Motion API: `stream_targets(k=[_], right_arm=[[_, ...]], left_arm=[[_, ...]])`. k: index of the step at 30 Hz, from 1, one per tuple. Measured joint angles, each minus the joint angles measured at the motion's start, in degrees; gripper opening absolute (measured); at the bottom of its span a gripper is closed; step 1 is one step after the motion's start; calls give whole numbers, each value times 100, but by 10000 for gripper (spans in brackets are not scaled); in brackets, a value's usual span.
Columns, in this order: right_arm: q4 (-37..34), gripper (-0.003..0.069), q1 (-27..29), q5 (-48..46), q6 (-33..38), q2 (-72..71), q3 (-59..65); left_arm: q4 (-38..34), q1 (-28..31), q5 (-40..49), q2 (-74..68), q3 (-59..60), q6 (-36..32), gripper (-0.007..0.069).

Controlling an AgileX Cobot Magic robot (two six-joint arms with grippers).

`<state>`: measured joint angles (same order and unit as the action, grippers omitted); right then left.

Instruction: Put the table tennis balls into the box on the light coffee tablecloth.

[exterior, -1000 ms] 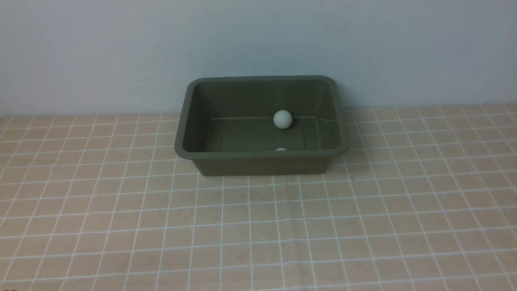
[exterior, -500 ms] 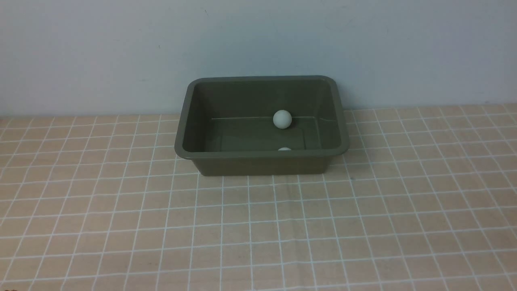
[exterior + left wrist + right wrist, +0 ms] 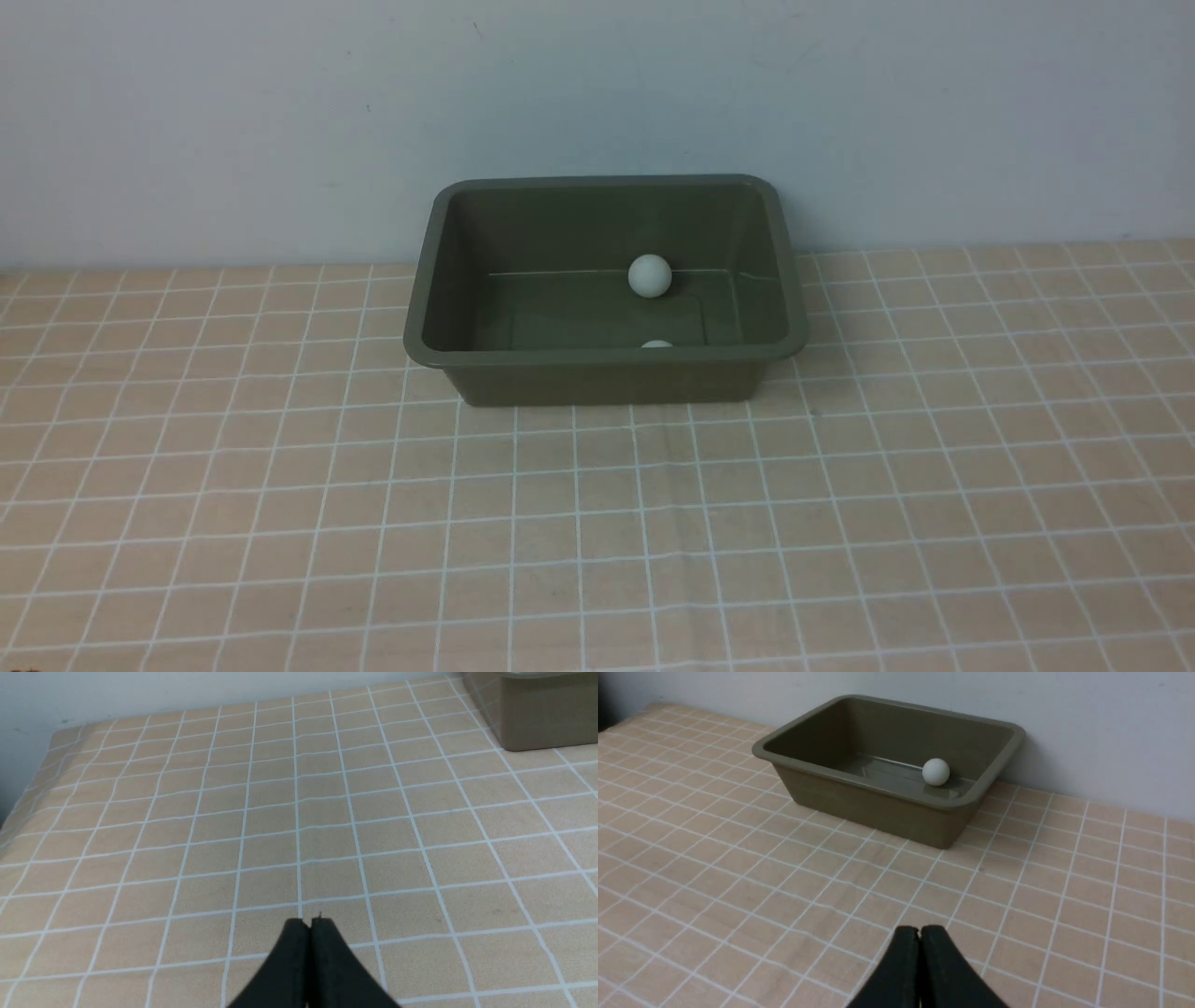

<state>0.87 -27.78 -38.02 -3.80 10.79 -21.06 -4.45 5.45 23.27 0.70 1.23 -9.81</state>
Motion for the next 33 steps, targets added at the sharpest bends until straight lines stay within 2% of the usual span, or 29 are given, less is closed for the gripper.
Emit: stream_targets(k=[8, 16, 20, 21, 25, 28, 32, 33], right_arm=[[-30, -17, 0, -343, -15, 0, 4], [103, -17, 0, -281, -15, -2, 4], [628, -17, 0, 348, -20, -51, 4], [926, -17, 0, 807, -20, -69, 4], [1154, -17, 0, 1730, -20, -73, 4], [849, -17, 0, 2072, -20, -112, 4], [-603, -17, 0, 2263, -20, -178, 4], [-724, -17, 0, 2263, -20, -194, 4]], left_arm=[[0, 0, 0, 0, 0, 0, -69], [0, 0, 0, 0, 0, 0, -69], [0, 0, 0, 0, 0, 0, -69], [0, 0, 0, 0, 0, 0, -69], [0, 0, 0, 0, 0, 0, -69], [0, 0, 0, 0, 0, 0, -69], [0, 0, 0, 0, 0, 0, -69], [0, 0, 0, 0, 0, 0, -69]])
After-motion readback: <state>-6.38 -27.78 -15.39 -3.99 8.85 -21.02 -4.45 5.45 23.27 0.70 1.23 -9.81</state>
